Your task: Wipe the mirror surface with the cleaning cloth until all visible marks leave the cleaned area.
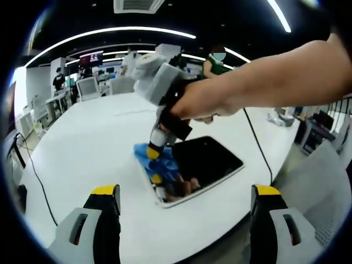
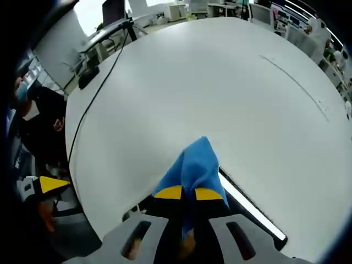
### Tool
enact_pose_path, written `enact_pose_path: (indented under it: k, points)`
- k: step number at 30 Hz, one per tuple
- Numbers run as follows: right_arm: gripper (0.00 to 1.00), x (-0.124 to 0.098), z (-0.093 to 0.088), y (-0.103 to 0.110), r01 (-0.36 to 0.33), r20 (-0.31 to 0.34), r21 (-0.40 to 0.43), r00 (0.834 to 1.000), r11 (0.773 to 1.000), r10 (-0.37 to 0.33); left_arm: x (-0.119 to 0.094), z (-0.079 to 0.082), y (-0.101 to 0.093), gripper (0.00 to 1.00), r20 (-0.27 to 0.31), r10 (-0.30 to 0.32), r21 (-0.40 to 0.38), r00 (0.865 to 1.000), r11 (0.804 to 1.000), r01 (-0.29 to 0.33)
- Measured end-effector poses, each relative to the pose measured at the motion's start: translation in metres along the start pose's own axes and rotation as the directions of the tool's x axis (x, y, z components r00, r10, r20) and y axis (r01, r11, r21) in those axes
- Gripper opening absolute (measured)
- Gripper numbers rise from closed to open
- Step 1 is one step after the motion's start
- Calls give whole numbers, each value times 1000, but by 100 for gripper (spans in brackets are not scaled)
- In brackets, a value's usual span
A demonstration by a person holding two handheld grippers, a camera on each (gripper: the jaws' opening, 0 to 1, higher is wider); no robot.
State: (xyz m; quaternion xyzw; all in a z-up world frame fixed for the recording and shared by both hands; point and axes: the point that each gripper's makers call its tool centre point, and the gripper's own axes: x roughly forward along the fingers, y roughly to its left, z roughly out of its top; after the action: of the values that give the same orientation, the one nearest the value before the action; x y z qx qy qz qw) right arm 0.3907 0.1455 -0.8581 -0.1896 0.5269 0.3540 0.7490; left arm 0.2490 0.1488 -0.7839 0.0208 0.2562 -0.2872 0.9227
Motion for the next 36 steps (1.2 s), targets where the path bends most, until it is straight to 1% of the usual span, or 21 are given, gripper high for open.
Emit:
enact_pose_path:
  k: [7,11,13,15,16,17,20,23,27,29,33,36]
  points:
    - [0,10,17,-20,-2,-1,17,1000,1000,2,0,1,2,99,4,6,-9,1000,1000,-6]
    - [0,12,20,-21,2,-4,18,1000,1000,-2,0,1,2,99,3,7,-9,1000,1000,-7]
    - [0,10,17,-20,2,0,19,1000,1000,-2,0,2,3,99,6,13,-7,1000,1000,-13]
    - [0,12,20,-24,-8,3,30,1000,1000,8,-1,2,2,99,4,11,-7,1000,1000,-11]
    - [0,11,18,-22,-15,2,37,1000,999,15,-1,2,2,99,3,11,-6,1000,1000,-11]
    - [0,10,16,-21,-21,3,34,1000,999,21,0,2,3,99,5,12,-7,1000,1000,-12]
    - [0,12,18,-24,-35,9,25,999,999,35,0,2,3,99,5,12,-7,1000,1000,-12]
    - [0,10,16,-23,-38,14,24,999,999,38,0,2,3,99,7,16,-10,1000,1000,-16]
    - [0,10,17,-21,-45,14,0,999,999,45,0,2,4,99,9,19,-12,1000,1000,-19]
    - [0,4,14,-18,-48,15,-10,999,999,48,0,2,5,99,8,22,-12,1000,1000,-22]
    - [0,3,16,-15,-58,24,6,998,998,58,1,2,4,99,6,19,-9,1000,1000,-19]
    - [0,0,14,-15,-57,24,-5,998,998,57,1,2,5,99,7,21,-7,1000,1000,-21]
